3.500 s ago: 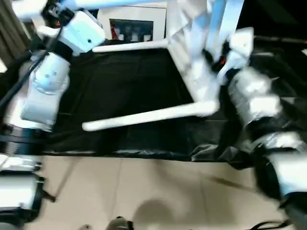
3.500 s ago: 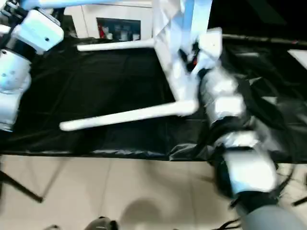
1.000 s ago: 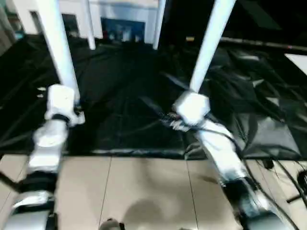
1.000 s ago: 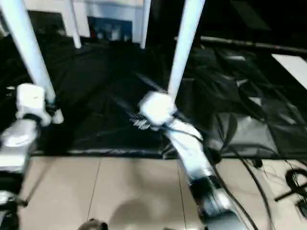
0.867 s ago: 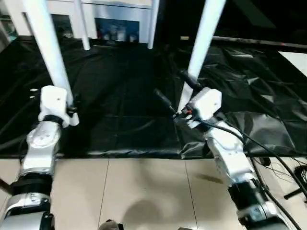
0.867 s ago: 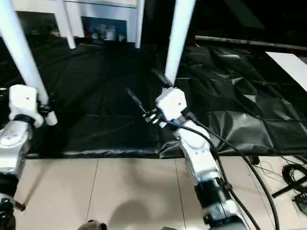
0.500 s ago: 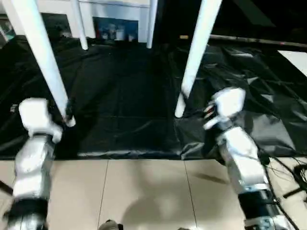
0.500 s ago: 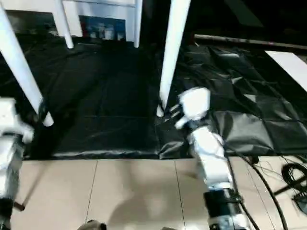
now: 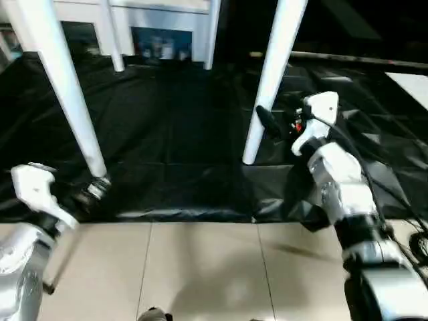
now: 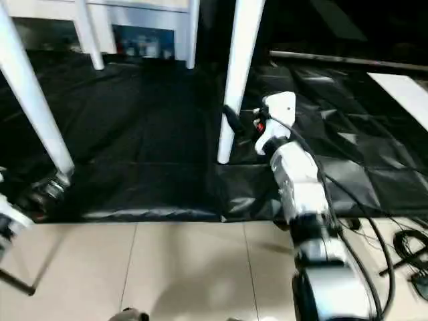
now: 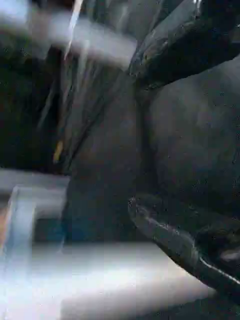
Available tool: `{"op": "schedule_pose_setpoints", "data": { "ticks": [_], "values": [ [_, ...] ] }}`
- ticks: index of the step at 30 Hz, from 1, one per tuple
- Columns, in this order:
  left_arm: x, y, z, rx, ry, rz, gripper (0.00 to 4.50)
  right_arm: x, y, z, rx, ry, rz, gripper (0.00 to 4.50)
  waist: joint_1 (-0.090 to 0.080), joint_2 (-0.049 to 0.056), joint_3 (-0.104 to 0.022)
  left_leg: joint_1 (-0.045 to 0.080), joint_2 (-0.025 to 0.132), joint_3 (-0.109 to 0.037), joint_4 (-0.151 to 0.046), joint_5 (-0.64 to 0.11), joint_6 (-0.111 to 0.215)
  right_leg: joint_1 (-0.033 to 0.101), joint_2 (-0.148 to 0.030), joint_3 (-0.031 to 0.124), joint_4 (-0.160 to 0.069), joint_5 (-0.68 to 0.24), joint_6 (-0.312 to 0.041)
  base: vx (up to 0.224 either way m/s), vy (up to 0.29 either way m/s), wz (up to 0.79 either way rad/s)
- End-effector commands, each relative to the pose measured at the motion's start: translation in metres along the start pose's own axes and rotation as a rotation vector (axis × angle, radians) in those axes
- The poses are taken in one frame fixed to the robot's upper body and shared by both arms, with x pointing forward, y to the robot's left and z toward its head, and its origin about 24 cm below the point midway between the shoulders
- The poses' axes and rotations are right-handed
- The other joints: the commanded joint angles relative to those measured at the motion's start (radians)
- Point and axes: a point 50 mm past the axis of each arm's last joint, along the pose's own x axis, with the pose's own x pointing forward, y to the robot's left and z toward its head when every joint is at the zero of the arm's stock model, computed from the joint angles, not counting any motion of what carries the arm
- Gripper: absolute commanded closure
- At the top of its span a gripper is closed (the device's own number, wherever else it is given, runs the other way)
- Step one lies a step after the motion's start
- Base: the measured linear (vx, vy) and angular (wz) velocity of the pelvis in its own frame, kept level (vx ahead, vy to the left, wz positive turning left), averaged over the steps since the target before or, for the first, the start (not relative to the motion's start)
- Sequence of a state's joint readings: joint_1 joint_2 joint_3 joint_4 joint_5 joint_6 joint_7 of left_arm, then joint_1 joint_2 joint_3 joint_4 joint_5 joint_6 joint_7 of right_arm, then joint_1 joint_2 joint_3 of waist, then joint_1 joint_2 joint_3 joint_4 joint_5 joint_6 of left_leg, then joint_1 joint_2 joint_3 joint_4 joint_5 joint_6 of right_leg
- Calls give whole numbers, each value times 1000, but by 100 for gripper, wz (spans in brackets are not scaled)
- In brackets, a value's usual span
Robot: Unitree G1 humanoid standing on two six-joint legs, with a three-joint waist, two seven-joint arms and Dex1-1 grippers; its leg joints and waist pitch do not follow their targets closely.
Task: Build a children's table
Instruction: Flip table
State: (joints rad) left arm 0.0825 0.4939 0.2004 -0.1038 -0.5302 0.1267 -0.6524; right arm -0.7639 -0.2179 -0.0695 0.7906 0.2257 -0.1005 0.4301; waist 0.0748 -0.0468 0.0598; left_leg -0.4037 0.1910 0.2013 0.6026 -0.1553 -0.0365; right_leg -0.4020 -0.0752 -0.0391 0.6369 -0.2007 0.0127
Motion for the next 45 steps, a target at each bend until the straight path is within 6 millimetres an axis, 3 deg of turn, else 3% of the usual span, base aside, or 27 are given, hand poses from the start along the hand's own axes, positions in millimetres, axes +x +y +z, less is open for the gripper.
{"op": "schedule_pose_setpoints", "data": {
  "ticks": [1,2,6,7,9,14,15,18,24,28,29,32,36,37,39,40,41,43,45],
  "values": [
    [2,-18,3,-49,28,-107,65,4,-7,0,-14,41,31,4,1,20,-59,45,41,-22,-85,-425,-78,9,-52,40,-82,-254,-185,0,0,0],
    [2,-19,3,-50,29,-108,65,4,-7,0,-14,42,33,4,0,21,-61,40,41,-24,-84,-419,-78,15,-54,39,-77,-250,-191,0,0,0],
    [3,-25,6,-56,39,-142,65,8,4,-4,52,78,231,4,7,23,-61,40,40,-22,-84,-402,-64,19,-50,40,-81,-237,-183,0,0,0],
    [6,-27,7,-64,37,-145,65,7,11,-6,57,90,330,4,10,25,-62,40,41,-22,-83,-395,-62,20,-51,40,-81,-227,-186,0,0,0],
    [6,-28,7,-65,37,-146,65,7,11,-7,57,91,335,4,11,30,-62,40,42,-23,-85,-389,-64,20,-50,38,-79,-212,-193,0,0,0],
    [20,-36,7,-35,23,-152,65,1,26,-23,71,171,545,4,14,42,-64,44,44,-25,-84,-406,-69,22,-52,36,-76,-198,-217,0,0,0],
    [21,-36,7,-33,23,-152,65,0,27,-24,62,176,561,4,13,38,-65,41,44,-25,-84,-402,-67,26,-52,35,-76,-193,-220,0,0,0],
    [23,-36,8,-30,22,-151,65,-4,29,-28,52,187,597,4,14,40,-65,40,42,-24,-81,-379,-56,27,-52,35,-75,-177,-232,0,0,0],
    [34,-38,11,-26,-16,-116,65,-6,15,-25,58,110,450,4,18,50,-64,44,43,-24,-79,-391,-60,23,-55,35,-78,-213,-241,0,0,0],
    [43,-36,11,10,-36,31,65,-24,23,-26,73,31,561,4,23,48,-65,40,46,-26,-82,-369,-40,31,-50,36,-82,-180,-206,0,0,0],
    [44,-36,10,14,-31,45,65,-25,24,-26,78,24,562,4,23,41,-66,40,46,-26,-81,-355,-35,32,-50,37,-81,-164,-199,0,0,0],
    [48,-35,9,60,-23,160,65,-42,23,-25,105,-45,465,4,26,38,-66,35,45,-29,-84,-311,-24,37,-51,36,-82,-152,-181,0,0,0],
    [48,-32,9,117,11,391,65,-73,36,-19,146,-152,307,4,28,40,-66,40,47,-32,-87,-347,-40,28,-53,37,-90,-223,-133,0,0,0],
    [48,-32,8,209,54,439,65,-85,40,-18,153,-181,168,4,22,37,-65,35,44,-33,-90,-357,-42,30,-53,35,-95,-258,-126,0,0,0],
    [48,-33,7,236,72,439,65,-88,38,-18,126,-187,83,4,17,39,-60,38,43,-33,-92,-382,-52,17,-52,38,-102,-308,-104,0,0,0],
    [47,-35,6,251,65,444,65,-92,33,-20,133,-179,-29,4,13,38,-59,36,40,-37,-94,-399,-61,19,-54,35,-107,-364,-94,0,0,0],
    [45,-36,4,234,58,468,65,-96,28,-28,121,-132,-133,4,12,43,-57,39,41,-37,-95,-408,-68,14,-55,37,-110,-384,-89,0,0,0],
    [43,-37,1,220,50,501,65,-102,32,-35,68,-77,-137,4,9,42,-55,46,39,-38,-93,-466,-86,7,-52,36,-119,-437,-73,0,0,0],
    [41,-36,2,215,29,514,65,-103,36,-39,23,-52,-114,4,8,41,-55,42,38,-40,-94,-474,-86,9,-52,36,-121,-434,-65,0,0,0]
  ]
}}
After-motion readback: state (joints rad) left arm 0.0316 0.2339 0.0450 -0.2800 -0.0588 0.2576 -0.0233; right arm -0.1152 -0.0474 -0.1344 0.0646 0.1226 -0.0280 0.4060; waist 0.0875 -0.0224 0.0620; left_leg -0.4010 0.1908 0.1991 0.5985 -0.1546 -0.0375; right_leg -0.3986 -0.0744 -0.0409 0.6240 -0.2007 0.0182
